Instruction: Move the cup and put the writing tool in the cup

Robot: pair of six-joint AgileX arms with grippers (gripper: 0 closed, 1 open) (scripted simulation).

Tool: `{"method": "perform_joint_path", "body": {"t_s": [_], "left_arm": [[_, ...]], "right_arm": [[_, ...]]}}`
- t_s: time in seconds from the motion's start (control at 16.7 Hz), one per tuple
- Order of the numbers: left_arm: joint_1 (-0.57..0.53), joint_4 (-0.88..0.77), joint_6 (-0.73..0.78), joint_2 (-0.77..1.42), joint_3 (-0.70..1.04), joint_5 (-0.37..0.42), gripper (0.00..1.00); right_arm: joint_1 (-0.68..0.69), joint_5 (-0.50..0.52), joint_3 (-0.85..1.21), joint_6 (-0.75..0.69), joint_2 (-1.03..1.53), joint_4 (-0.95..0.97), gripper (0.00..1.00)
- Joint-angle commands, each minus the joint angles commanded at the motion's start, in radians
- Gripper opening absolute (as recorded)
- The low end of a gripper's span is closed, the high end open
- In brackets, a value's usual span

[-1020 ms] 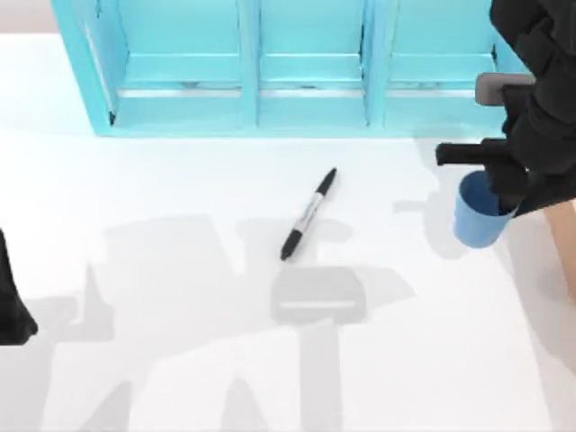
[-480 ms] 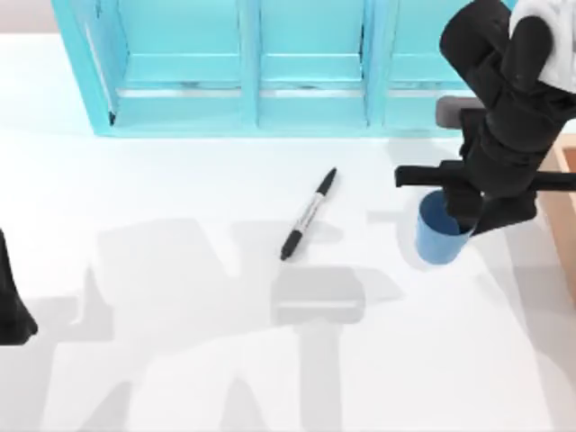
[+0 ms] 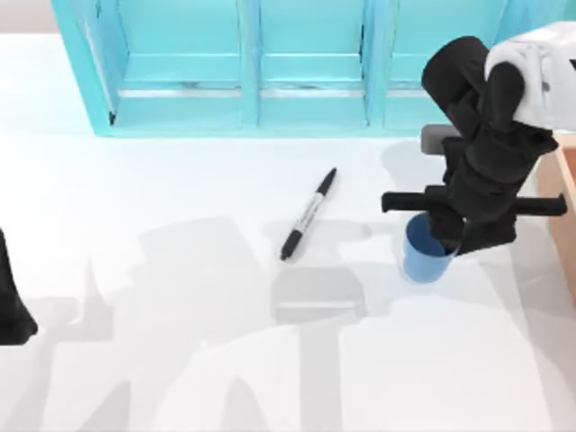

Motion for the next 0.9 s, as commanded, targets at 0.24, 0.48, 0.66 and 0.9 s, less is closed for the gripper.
{"method": "perform_joint_path", "body": {"t_s": [0.24, 0.48, 0.66, 0.9], "left_arm": [[0.000, 0.000, 0.000, 0.000, 0.000, 0.000, 1.00], [0.000, 0.000, 0.000, 0.000, 0.000, 0.000, 1.00], [0.000, 0.000, 0.000, 0.000, 0.000, 0.000, 1.00], [0.000, 0.000, 0.000, 0.000, 0.000, 0.000, 1.00]], "right_arm": [[0.000, 0.000, 0.000, 0.000, 0.000, 0.000, 0.15], [0.000, 0.000, 0.000, 0.000, 0.000, 0.000, 0.45], [0.000, 0.000, 0.000, 0.000, 0.000, 0.000, 0.68], [0.000, 0.000, 0.000, 0.000, 0.000, 0.000, 0.98]]}}
